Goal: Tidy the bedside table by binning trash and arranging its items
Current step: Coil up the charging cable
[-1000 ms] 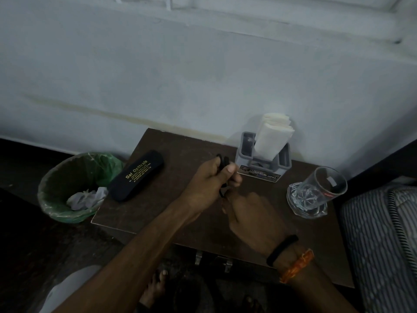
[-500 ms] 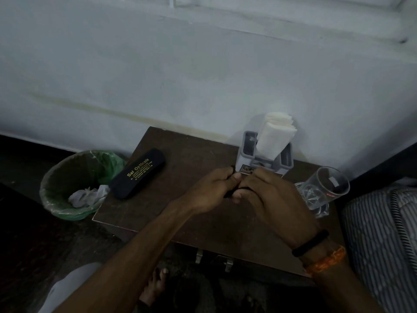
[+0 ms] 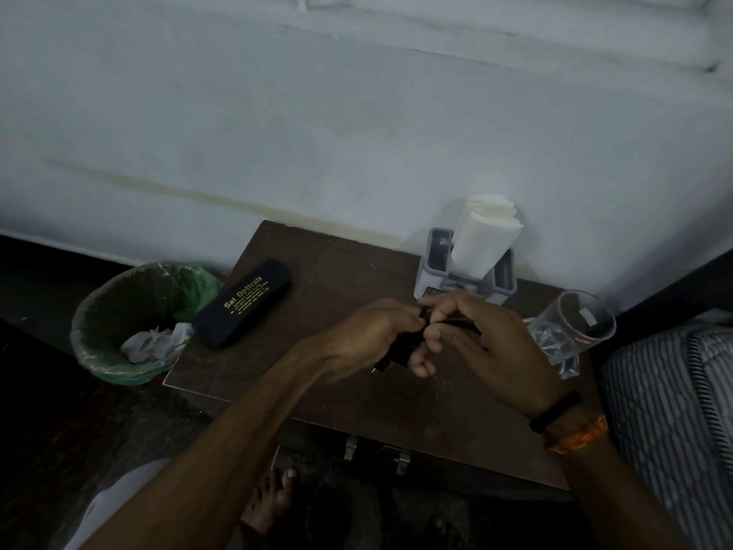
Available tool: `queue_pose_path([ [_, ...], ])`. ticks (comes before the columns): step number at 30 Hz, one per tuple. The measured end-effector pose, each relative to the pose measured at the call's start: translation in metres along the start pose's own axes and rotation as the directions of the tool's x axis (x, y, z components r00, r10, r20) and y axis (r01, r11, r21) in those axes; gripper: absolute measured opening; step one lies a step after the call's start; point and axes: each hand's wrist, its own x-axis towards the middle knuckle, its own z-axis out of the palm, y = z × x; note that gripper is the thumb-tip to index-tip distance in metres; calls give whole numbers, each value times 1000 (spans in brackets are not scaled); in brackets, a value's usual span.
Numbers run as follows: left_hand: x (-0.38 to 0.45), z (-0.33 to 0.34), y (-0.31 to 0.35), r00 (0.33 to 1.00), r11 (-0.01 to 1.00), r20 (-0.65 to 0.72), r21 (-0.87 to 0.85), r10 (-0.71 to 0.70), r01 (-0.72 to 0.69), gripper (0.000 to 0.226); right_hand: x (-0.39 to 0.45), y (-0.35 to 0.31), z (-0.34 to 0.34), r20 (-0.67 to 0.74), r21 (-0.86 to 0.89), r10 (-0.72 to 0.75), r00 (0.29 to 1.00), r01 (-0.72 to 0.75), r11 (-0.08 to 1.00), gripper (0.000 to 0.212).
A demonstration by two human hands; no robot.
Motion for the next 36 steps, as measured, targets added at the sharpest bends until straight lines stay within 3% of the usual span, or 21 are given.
queue_pose_path([
  [9, -9, -8, 4, 999, 997, 40, -75, 1, 2, 28, 1, 3, -1, 78, 305, 76, 994, -96, 947, 20],
  [13, -8, -8, 2, 999, 997, -32, -68, 44, -46, 28, 3, 4, 3, 72, 383, 128, 989, -146, 912, 17],
  [17, -6, -9, 0, 983, 993, -139, 13, 117, -116, 31, 5, 1, 10, 58, 566, 224, 973, -217, 795, 17],
  [23, -2, -10, -7, 924, 914, -282, 382, 259, -140, 28, 8, 8, 20, -58, 507, 260, 964, -196, 839, 18],
  [29, 3, -7, -12, 853, 900, -407, 410, 327, -150, 8, 11, 5, 27, -156, 508, 328, 932, -209, 836, 13],
  [36, 1, 3, -14, 856, 842, -317, 492, 408, -219, 13, 13, 8, 35, -265, 659, 500, 825, -223, 718, 14],
])
